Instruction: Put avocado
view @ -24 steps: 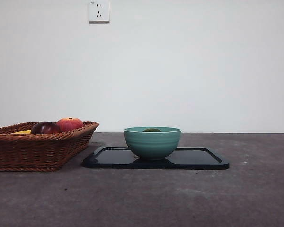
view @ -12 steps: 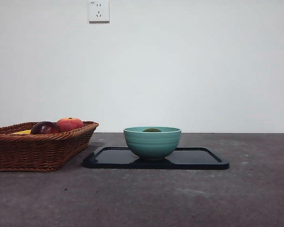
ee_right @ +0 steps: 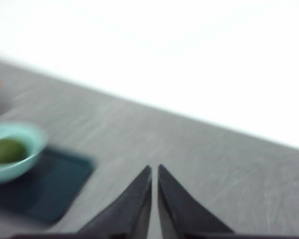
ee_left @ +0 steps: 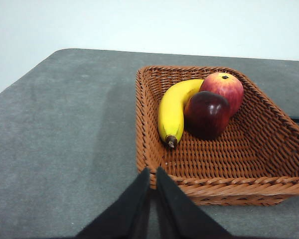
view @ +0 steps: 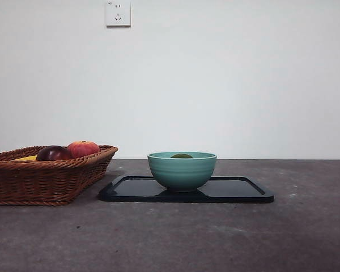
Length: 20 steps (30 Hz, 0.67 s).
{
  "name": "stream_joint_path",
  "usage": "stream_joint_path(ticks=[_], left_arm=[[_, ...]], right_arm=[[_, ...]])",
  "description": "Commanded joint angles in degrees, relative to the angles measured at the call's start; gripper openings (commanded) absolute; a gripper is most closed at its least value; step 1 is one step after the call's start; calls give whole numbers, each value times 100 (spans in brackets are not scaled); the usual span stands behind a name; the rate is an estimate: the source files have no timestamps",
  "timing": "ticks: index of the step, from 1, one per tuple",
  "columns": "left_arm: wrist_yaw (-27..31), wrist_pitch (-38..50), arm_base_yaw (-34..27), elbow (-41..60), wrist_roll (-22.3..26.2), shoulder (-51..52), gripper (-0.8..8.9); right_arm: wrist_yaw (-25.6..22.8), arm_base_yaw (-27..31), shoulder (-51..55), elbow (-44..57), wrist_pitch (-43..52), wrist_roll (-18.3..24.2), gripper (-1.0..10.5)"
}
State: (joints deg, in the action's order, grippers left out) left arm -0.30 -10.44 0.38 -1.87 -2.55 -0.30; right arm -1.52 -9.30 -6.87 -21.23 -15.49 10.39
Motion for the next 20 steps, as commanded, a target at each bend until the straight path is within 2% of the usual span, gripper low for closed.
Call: stream_joint_path(ticks=[1,5,10,20], left_arm=[[11,-39,-9,125,-52,11,19],[11,-42,-9,125,-52,11,19],[13,-39,-9,125,-52,11,19],[11,-42,-9,125,-52,11,19]], right_arm=[[-87,181,125,903,1147,-304,17],[-179,450,249,1552,1423,-647,17],[-168,848,442,2044,1416,-776,17],[-195,1132,667,2063,566,-894,17]])
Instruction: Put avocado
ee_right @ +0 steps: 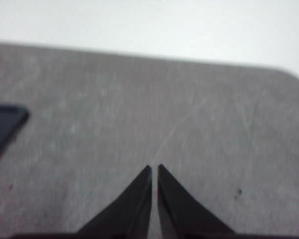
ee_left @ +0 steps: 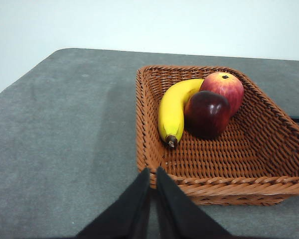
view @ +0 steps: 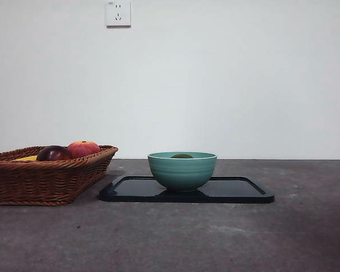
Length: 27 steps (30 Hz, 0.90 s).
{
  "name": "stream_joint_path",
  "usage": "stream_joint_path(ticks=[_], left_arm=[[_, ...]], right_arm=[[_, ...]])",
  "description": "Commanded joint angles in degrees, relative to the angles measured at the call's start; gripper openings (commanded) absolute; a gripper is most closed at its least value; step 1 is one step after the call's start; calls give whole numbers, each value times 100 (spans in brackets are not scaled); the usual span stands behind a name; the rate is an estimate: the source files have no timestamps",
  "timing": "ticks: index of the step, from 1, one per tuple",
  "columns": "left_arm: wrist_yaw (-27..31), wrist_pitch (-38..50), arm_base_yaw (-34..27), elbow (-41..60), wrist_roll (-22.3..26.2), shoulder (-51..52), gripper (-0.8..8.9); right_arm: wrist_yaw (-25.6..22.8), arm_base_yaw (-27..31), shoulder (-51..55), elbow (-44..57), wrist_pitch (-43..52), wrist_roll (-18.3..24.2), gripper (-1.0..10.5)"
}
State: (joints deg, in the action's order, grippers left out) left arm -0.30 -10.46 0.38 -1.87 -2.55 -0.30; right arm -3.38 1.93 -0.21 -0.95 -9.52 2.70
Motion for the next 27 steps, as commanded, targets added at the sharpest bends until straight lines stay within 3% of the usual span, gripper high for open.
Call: stream_joint_path(ticks=[1,27], left_arm=[[11,-35,-9,125,-52,11,19],[11,-37,-9,125,-52,11,19]], right_arm=[[-2,9,0,35,-44,-140,17],[-7,9,0,31,50,-245,17]])
